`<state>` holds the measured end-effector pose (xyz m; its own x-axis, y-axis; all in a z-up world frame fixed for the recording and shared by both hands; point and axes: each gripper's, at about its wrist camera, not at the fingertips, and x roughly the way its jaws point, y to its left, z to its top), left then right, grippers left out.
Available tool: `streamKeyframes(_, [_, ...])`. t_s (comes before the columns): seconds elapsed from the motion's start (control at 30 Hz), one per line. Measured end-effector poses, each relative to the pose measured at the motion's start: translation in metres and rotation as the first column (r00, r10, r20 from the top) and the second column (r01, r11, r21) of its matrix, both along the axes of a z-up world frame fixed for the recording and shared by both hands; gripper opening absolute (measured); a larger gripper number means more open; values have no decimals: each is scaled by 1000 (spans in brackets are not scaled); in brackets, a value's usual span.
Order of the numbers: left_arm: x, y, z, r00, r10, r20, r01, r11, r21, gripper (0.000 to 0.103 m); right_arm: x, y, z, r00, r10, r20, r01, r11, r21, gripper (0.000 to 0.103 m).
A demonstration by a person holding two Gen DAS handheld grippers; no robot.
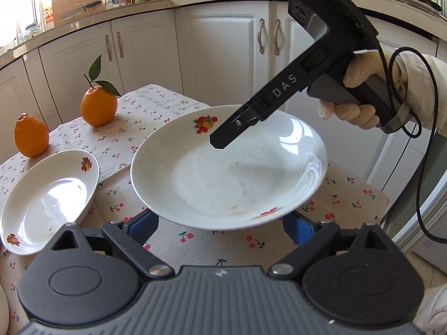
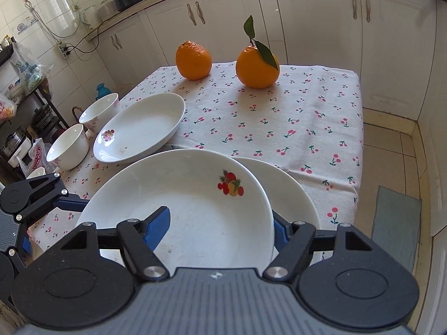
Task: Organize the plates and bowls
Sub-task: 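Lift the held plate and lower it onto the stained plate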
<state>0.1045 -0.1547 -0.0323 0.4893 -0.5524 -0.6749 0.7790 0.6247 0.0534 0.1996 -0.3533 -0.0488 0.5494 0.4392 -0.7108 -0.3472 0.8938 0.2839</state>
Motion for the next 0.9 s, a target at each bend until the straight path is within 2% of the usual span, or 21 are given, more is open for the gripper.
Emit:
streamKeyframes(0.63, [14, -14, -8, 1000, -4, 5, 4, 1000, 10, 96, -5, -15, -9, 999, -45, -17, 45, 999, -11, 78])
streamKeyframes(0.9, [18, -14, -11, 999, -19, -26, 18, 1000, -17, 97, -15, -20, -7, 997, -70, -20, 69, 997, -22, 78])
